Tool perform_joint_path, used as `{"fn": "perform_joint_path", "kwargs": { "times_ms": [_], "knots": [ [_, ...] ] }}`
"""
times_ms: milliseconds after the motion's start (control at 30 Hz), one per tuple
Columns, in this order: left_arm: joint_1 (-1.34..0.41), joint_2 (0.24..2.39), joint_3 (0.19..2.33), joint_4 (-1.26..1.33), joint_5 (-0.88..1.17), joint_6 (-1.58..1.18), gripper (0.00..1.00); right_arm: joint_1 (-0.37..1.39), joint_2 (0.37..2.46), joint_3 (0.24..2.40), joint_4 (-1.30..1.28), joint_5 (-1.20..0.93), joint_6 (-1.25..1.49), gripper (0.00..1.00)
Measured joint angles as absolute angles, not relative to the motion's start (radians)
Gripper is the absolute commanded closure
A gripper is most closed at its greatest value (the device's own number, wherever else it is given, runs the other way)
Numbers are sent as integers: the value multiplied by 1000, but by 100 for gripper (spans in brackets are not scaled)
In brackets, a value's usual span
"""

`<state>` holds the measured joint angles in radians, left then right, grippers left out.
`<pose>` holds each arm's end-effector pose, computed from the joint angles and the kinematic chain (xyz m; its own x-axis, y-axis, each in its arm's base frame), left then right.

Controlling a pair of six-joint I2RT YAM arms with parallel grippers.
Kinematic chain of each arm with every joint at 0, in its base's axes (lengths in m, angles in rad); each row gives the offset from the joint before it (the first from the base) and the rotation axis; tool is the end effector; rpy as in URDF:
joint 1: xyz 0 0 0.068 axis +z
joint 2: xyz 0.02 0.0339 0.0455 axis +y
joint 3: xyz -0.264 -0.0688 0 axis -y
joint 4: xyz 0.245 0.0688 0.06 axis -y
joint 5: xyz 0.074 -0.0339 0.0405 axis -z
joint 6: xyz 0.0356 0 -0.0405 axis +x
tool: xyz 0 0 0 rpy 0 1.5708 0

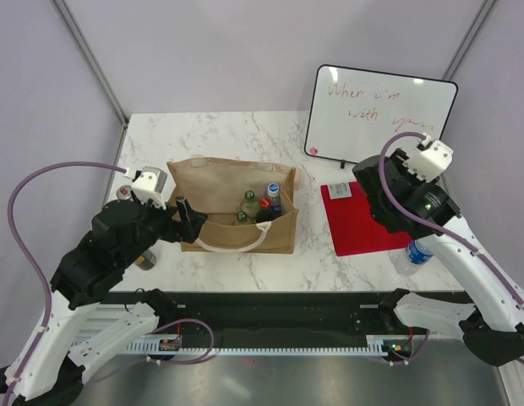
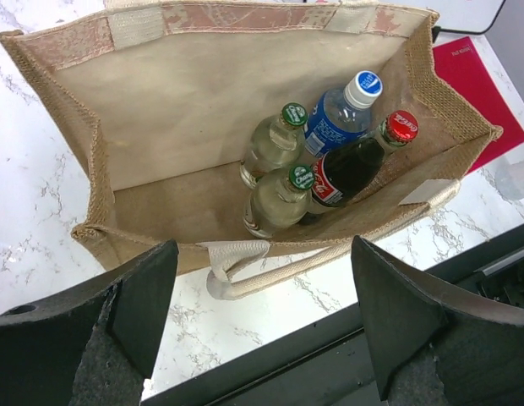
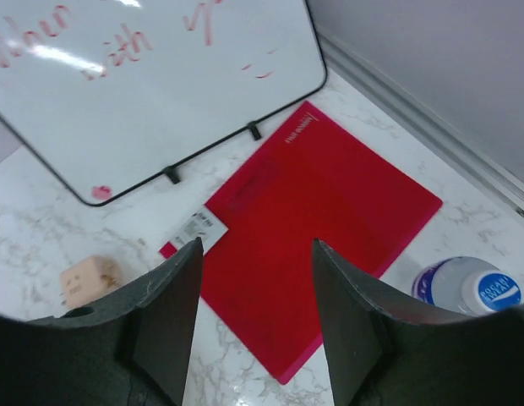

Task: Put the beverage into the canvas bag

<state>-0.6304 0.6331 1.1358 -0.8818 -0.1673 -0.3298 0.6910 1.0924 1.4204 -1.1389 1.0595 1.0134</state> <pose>0.0797 -0.0508 0.3999 -0.4306 -0.0811 -0.8989 0.3349 0.9105 -0.2426 0.1539 0.0870 0.4173 -0.1673 0.4005 -0.9009 0.5540 0.7940 0.2502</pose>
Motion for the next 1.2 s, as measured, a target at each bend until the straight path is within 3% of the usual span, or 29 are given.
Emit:
{"fn": "perform_joint_path", "kwargs": {
  "times_ms": [100,500,1200],
  "knots": [
    [-630,634,1136,-876,-143,-314,10,640,1104,1365,-1237,1095,1149,33],
    [-630,579,1099,-853,-59,-270,9,322,1050,1161,-1333,1100,1375,34],
    [-653,475,1025,-821,-25,-252,5,205,1005,1052,-1346,1071,1348,26]
  ]
}}
